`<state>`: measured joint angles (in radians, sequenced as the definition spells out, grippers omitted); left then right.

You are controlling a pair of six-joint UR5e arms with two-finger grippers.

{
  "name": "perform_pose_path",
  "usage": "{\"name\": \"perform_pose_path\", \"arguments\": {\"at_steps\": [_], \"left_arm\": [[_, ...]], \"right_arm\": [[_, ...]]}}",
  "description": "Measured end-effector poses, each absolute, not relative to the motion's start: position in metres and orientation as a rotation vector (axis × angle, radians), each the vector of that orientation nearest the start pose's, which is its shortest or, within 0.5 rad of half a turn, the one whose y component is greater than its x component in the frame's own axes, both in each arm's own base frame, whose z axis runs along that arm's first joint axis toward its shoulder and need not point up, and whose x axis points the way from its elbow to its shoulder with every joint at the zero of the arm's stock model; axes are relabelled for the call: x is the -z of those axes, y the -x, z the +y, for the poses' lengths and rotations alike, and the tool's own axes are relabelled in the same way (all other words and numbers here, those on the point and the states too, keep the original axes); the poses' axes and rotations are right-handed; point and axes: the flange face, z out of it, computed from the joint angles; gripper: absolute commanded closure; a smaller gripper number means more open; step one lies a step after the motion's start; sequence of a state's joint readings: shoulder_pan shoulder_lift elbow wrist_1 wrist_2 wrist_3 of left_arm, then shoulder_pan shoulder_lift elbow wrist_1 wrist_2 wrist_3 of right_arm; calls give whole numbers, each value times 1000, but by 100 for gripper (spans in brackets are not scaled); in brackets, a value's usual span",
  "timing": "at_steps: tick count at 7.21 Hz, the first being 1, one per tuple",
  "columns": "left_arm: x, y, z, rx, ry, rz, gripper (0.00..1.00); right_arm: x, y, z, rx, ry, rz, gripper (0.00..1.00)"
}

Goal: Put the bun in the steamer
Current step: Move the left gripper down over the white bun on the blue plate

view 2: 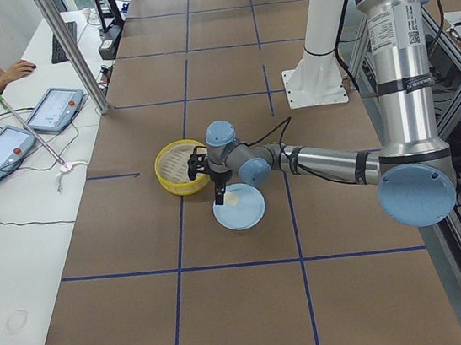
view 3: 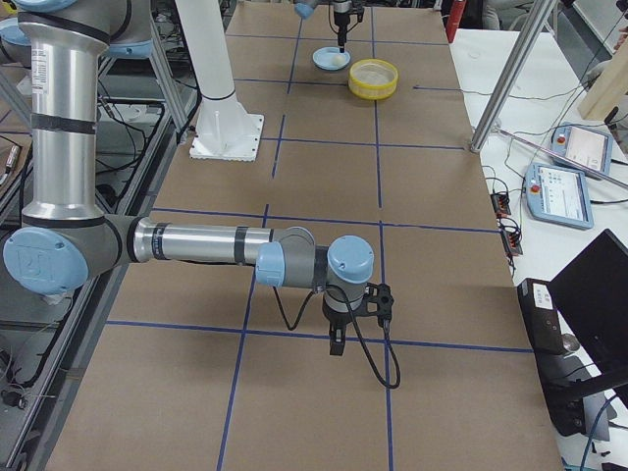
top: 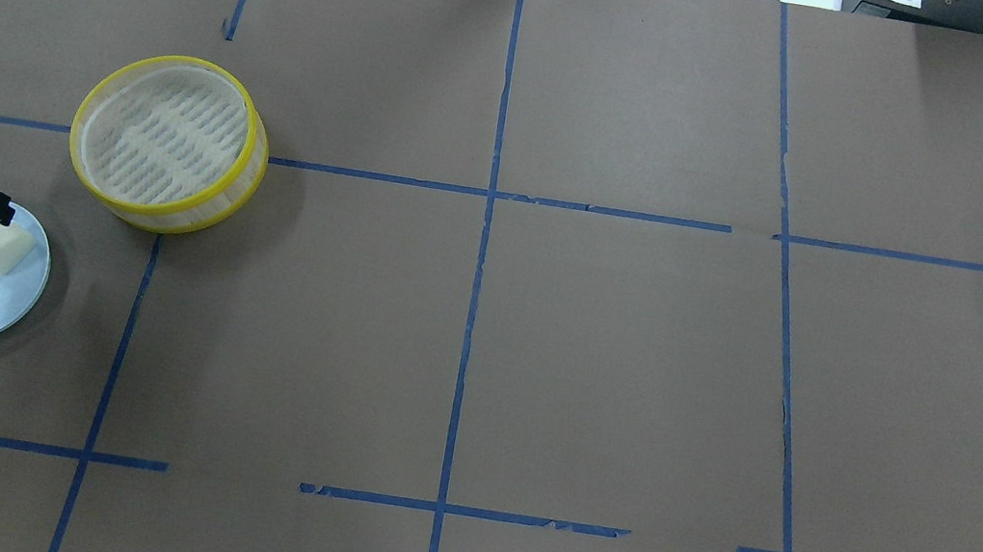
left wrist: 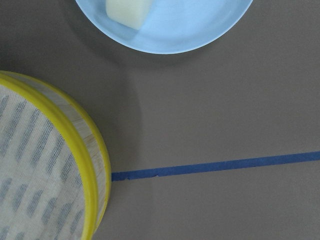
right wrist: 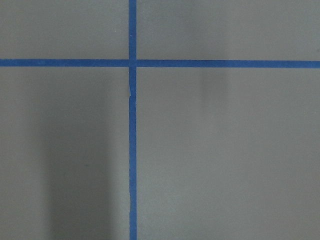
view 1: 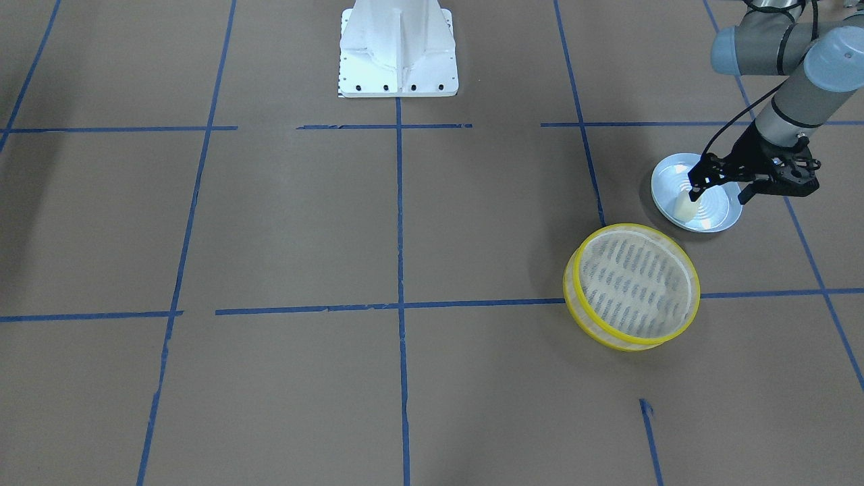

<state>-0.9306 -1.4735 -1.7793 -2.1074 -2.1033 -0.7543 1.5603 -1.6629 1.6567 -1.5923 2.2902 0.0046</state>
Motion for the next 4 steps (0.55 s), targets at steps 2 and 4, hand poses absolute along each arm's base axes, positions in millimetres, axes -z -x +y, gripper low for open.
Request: {"name": "perform_pose_path", "arguments": {"at_steps": [2,4], "left_arm": [[-557,-233,-429,-96,-139,794,0],[-566,-240,-427,-110,-124,786,0]], "right_arm": [[-666,-63,-451,-5,31,-719,0],[-666,-63,-451,-5,32,-719,0]]}}
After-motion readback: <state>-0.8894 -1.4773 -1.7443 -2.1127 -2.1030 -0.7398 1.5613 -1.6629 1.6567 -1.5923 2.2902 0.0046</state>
